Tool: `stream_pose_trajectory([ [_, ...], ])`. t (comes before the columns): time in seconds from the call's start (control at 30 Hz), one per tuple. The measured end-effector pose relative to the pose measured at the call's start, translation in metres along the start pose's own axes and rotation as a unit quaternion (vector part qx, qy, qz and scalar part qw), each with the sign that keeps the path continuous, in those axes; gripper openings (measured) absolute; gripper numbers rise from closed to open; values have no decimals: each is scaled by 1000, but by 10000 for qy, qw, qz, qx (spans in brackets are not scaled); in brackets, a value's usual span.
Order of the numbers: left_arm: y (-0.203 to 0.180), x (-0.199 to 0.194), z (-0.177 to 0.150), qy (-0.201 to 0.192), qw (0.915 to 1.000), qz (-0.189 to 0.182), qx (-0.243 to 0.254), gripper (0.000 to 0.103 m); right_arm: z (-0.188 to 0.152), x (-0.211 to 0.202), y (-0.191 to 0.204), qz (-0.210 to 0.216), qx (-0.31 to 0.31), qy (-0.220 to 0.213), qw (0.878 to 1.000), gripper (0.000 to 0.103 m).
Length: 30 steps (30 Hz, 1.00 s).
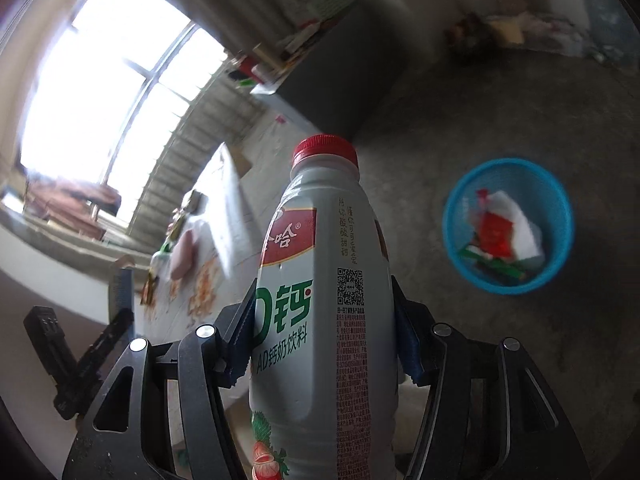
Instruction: Collect trash
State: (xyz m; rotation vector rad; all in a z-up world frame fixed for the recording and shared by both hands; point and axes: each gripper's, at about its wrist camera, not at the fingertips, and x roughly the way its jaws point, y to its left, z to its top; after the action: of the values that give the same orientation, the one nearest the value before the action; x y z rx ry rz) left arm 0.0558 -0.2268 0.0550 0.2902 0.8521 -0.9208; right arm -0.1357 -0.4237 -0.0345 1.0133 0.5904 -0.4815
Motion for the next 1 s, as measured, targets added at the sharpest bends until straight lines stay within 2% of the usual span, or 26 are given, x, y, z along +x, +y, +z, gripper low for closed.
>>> stream_pose_trajectory([
  [0.13, -66, 55, 22, 656, 9941, -805, 315, 70, -12, -9, -76, -373, 838, 11, 9958, 55],
  [0.23, -109, 107, 28, 1228, 9855, -1074, 466, 70, -21, 7, -117, -429, 1386, 237, 9891, 55],
  [0.3, -137, 143, 29, 1637, 9788, -1106, 545, 70, -23, 21, -138, -323, 1731, 387, 9836, 55],
  [0.4, -173, 195, 32, 2074, 9692, -1181, 612, 70, -12, 37, -152, -203, 1996, 463, 9786, 55],
  [0.5, -207, 236, 45, 2108, 9678, -1170, 718, 72, 12, 54, -169, 72, 2244, 383, 9737, 59],
  [0.53, -217, 248, 50, 2105, 9675, -1182, 749, 84, 22, 61, -178, 132, 2370, 323, 9709, 62],
  [0.57, -225, 258, 54, 2033, 9696, -1129, 761, 88, 30, 69, -186, 184, 2478, 256, 9683, 72],
  [0.63, -229, 269, 59, 1868, 9754, -964, 669, 90, 41, 86, -208, 108, 2761, 245, 9608, 75],
  [0.73, -222, 267, 56, 1947, 9732, -1150, 426, 90, 33, 92, -226, 84, 3165, 238, 9482, 75],
  [0.8, -214, 259, 48, 1945, 9733, -1161, 379, 90, 21, 87, -223, 145, 3041, 181, 9524, 75],
  [1.0, -185, 222, 33, 1787, 9757, -1217, 358, 90, -17, 69, -208, -106, 2800, 242, 9596, 75],
])
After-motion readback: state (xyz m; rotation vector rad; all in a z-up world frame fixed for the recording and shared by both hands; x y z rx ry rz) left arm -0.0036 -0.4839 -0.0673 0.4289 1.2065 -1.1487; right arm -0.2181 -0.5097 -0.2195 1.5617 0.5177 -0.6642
